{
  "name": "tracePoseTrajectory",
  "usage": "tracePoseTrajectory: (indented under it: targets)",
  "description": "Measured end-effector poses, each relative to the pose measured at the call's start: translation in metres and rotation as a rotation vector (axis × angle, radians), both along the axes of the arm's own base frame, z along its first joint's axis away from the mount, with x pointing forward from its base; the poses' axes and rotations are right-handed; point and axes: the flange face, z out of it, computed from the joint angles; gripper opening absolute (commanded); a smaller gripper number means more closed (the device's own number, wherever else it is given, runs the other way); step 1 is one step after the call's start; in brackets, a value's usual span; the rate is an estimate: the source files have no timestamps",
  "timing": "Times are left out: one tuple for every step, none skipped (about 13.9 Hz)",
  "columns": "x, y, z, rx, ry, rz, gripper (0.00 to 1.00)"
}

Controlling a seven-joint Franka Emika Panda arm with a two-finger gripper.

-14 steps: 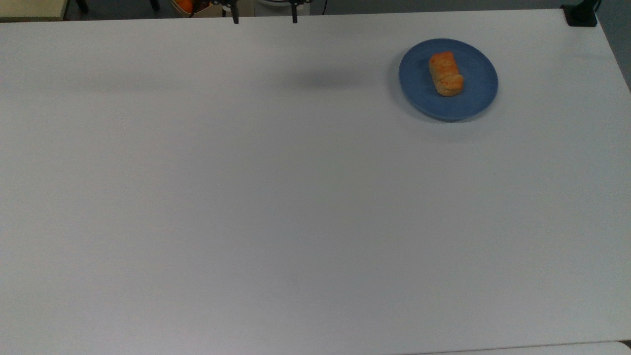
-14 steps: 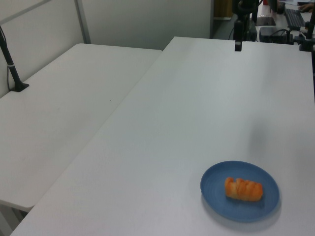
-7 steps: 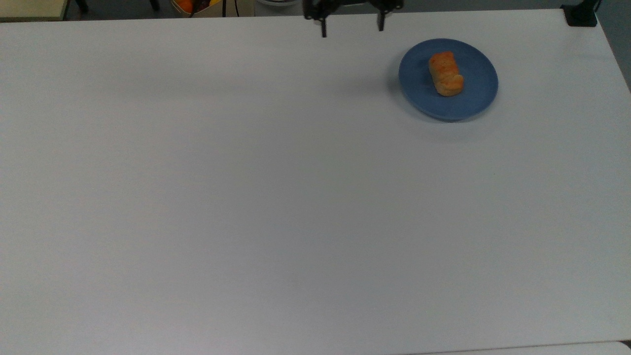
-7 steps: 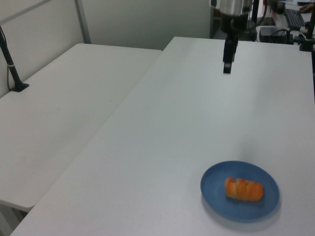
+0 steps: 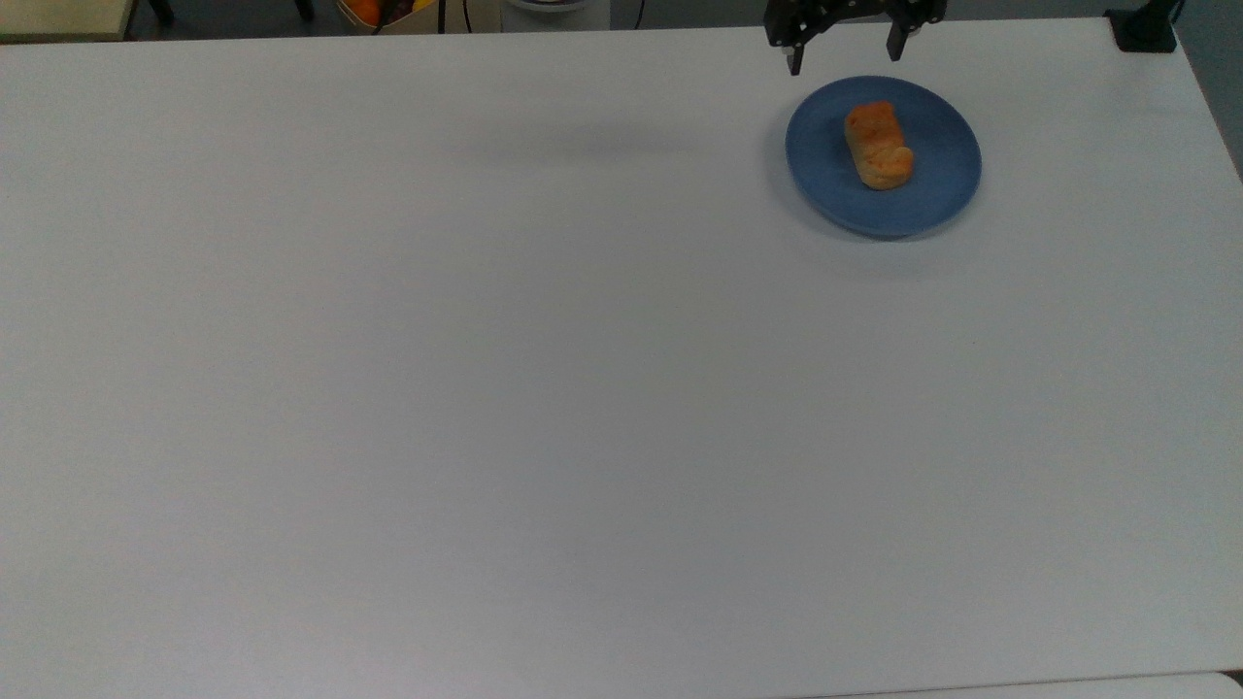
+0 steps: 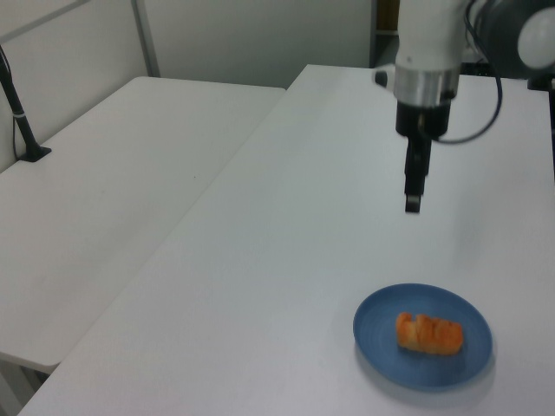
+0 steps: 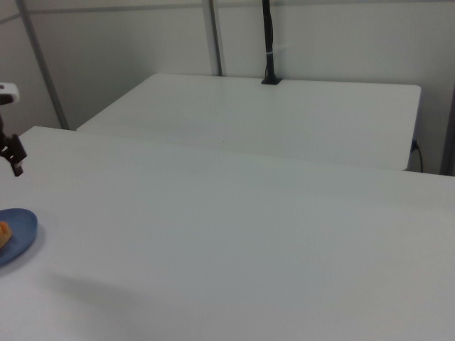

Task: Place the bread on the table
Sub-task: 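Lower the gripper onto the orange bread roll and close on it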

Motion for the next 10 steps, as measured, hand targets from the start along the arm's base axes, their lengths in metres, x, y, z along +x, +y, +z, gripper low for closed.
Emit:
tracePoseTrajectory:
  targets:
    - [-0.007, 0.013, -0.009, 0.0, 0.006, -0.006, 1.0]
    - [-0.015, 0.026, -0.019, -0.003, 0.015, -0.013, 1.0]
    - [-0.027, 0.043, -0.034, -0.009, 0.023, -0.018, 1.0]
    - [-0.035, 0.052, -0.044, -0.015, 0.026, -0.021, 1.0]
    - [-0.046, 0.065, -0.061, -0.026, 0.03, -0.025, 1.0]
    - [-0.052, 0.071, -0.073, -0.039, 0.031, -0.032, 1.0]
    - [-0.055, 0.077, -0.085, -0.052, 0.028, -0.041, 1.0]
    - [-0.056, 0.081, -0.096, -0.063, 0.025, -0.054, 1.0]
    - [-0.055, 0.083, -0.106, -0.07, 0.023, -0.064, 1.0]
    - [-0.053, 0.085, -0.116, -0.076, 0.025, -0.073, 1.0]
